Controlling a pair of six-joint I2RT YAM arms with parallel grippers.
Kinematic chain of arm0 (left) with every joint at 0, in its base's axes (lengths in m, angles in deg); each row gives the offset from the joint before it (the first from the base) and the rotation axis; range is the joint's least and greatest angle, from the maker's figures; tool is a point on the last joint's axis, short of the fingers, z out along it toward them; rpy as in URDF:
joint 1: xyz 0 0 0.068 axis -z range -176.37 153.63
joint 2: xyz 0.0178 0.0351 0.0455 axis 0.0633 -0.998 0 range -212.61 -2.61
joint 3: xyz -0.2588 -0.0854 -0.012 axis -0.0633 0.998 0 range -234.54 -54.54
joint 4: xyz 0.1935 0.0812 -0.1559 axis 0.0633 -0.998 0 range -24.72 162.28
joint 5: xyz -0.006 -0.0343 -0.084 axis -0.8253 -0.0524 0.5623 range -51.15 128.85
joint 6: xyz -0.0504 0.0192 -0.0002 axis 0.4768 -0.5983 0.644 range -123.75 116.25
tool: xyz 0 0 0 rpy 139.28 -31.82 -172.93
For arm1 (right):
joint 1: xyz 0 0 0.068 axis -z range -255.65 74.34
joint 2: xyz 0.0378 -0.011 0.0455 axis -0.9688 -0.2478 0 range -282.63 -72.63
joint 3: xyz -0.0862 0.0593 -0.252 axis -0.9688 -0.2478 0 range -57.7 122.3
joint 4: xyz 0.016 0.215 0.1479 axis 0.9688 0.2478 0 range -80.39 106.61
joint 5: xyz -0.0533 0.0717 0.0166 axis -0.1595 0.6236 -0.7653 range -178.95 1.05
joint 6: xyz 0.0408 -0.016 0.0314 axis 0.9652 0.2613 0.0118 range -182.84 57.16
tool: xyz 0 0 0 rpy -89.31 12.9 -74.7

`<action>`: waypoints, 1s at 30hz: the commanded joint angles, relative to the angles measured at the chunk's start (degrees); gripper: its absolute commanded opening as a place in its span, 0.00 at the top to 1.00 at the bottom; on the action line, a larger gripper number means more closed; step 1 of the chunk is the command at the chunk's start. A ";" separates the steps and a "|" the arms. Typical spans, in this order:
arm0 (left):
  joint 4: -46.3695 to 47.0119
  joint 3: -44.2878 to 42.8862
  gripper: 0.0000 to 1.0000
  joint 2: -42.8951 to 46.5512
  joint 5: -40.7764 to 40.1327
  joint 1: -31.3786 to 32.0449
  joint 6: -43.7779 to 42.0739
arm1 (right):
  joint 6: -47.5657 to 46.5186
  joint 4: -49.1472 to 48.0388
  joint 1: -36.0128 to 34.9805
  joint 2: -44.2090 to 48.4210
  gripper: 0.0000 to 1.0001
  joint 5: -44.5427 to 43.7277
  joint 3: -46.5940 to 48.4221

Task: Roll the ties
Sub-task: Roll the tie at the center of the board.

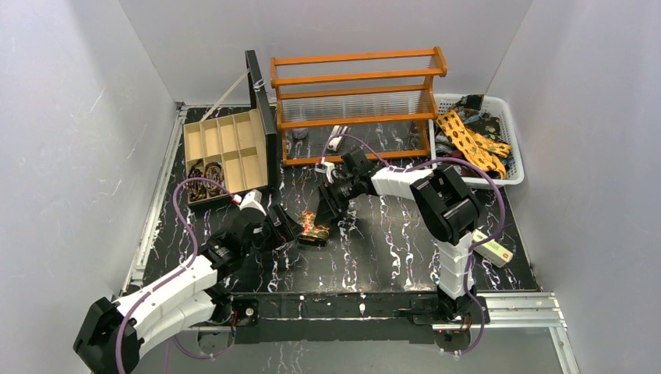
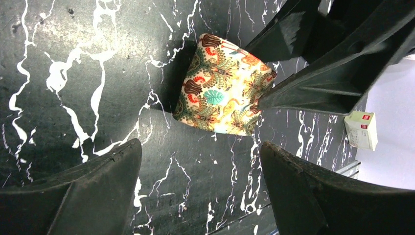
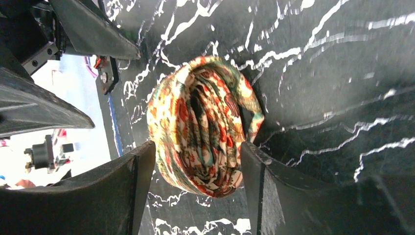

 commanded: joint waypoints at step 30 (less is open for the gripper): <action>45.76 6.22 0.10 -27.27 18.78 -8.11 -7.58 | 19.01 -18.05 3.07 0.35 0.42 0.00 -14.47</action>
